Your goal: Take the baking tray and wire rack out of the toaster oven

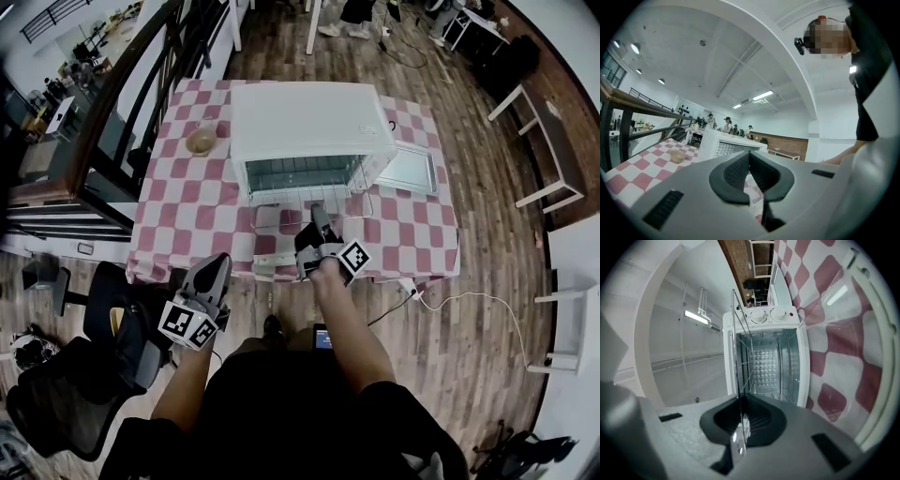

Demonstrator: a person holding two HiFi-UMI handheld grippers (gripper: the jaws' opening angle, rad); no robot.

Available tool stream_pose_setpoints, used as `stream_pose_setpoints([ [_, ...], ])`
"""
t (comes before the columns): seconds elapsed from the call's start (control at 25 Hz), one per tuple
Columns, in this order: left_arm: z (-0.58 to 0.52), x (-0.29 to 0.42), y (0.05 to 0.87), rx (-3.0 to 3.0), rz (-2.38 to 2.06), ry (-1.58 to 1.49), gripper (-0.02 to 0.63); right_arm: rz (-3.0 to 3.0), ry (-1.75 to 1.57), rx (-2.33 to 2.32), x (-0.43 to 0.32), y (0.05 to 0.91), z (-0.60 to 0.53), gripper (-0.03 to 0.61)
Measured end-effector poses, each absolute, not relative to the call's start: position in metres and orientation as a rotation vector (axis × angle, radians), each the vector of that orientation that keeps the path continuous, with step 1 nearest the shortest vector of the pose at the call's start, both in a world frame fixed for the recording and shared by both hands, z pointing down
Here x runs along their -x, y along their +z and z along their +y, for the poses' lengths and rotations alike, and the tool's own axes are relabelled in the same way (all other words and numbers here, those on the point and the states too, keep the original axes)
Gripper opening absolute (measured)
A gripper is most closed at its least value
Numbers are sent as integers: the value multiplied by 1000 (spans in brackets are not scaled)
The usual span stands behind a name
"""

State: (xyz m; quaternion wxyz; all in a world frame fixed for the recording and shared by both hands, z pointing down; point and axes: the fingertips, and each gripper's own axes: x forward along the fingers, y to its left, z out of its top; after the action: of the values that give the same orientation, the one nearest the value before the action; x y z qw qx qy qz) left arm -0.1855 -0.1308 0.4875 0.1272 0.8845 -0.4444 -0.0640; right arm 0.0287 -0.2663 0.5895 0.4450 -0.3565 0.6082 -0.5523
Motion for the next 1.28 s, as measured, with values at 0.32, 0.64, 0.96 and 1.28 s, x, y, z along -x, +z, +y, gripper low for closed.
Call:
stream_pose_setpoints([
  [0.32, -114, 171, 487, -2555, -1309, -198, -8, 1501, -1389, 855, -31, 586, -250, 5],
  [0.64, -83, 159, 486, -2542, -1332, -195, -8, 1466, -1412, 820, -31, 582, -243, 5],
  [0.96, -61, 160, 491, -2518, -1358, -183, -8, 1461, -1418, 812, -31, 582, -239, 5],
  [1.28, -44, 155, 493, -2515, -1356, -177, -8, 1471, -1403, 795, -37, 582, -225, 3],
])
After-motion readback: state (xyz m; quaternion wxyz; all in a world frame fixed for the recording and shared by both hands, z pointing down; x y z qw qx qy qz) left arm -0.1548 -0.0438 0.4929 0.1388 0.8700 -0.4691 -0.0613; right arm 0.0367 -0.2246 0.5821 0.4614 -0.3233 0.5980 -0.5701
